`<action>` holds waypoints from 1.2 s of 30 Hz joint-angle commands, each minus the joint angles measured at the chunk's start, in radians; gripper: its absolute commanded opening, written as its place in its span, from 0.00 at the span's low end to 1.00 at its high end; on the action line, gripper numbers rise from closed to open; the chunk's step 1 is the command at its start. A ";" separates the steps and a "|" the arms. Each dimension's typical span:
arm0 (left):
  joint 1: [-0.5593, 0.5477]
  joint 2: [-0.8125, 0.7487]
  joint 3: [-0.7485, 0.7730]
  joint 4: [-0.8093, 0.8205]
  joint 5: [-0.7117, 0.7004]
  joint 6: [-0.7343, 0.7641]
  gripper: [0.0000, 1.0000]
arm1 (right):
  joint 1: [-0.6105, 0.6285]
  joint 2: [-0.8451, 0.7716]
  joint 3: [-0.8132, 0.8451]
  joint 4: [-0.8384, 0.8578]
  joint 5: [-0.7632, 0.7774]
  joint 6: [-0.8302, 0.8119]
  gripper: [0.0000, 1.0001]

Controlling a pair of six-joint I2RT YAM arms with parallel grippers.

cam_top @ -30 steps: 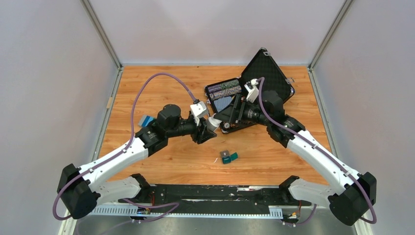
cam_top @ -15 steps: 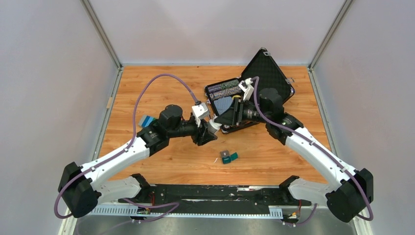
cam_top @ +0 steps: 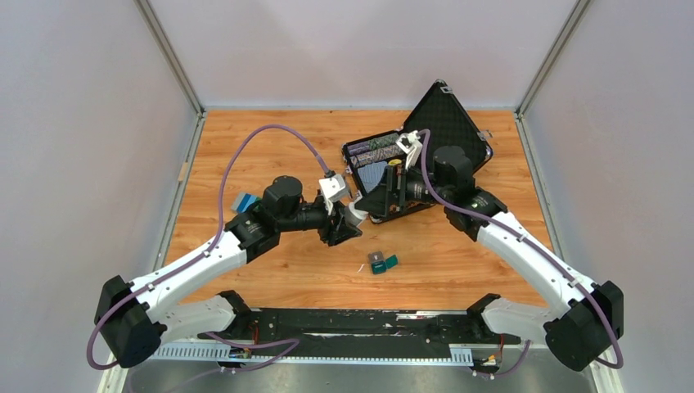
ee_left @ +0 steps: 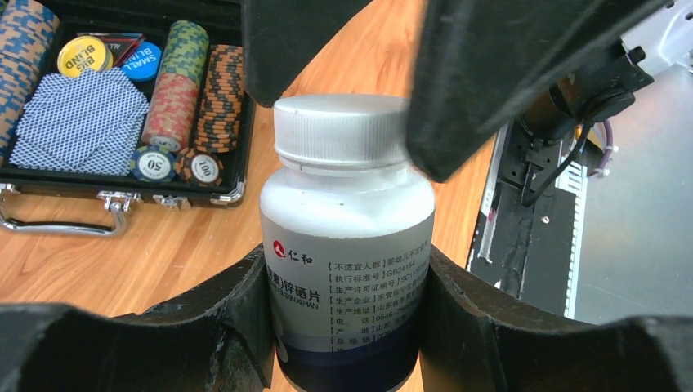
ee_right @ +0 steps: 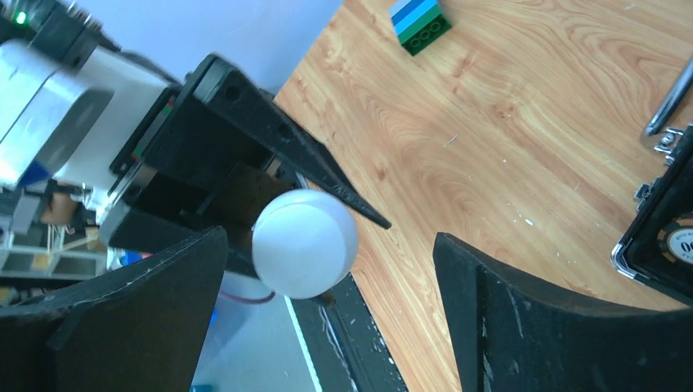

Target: Sort the pills into containers

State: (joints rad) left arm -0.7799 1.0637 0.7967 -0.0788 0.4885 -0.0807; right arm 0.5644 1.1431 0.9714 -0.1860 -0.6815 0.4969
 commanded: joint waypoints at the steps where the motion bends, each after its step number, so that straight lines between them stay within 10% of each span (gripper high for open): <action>1: 0.002 -0.025 0.023 0.049 -0.002 0.001 0.00 | 0.023 0.022 0.054 0.008 0.121 0.145 1.00; 5: 0.003 -0.021 0.028 0.051 0.007 0.011 0.00 | 0.046 0.062 0.094 -0.018 0.151 0.213 0.91; 14: 0.002 0.005 0.057 0.004 -0.003 0.006 0.00 | 0.056 0.104 0.131 -0.092 0.063 0.129 0.38; 24: 0.002 0.008 0.103 -0.090 -0.042 0.027 0.00 | 0.036 0.139 0.149 -0.122 -0.123 -0.221 0.19; 26: 0.003 0.007 0.110 -0.105 -0.069 0.018 0.00 | 0.030 0.138 0.158 -0.143 -0.055 -0.249 0.34; 28: 0.002 -0.002 0.109 -0.108 -0.100 0.011 0.00 | 0.029 0.139 0.181 -0.170 0.045 -0.220 0.89; 29: 0.002 -0.005 0.109 -0.108 -0.127 0.005 0.00 | 0.029 0.142 0.198 -0.184 0.100 -0.178 0.99; 36: 0.002 -0.027 0.086 -0.076 -0.208 0.000 0.00 | 0.036 0.185 0.185 -0.211 0.223 0.285 0.94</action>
State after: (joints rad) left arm -0.7780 1.0649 0.8600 -0.2119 0.3420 -0.0719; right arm 0.5987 1.3083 1.1587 -0.3744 -0.5411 0.5125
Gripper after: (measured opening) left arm 0.602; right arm 0.985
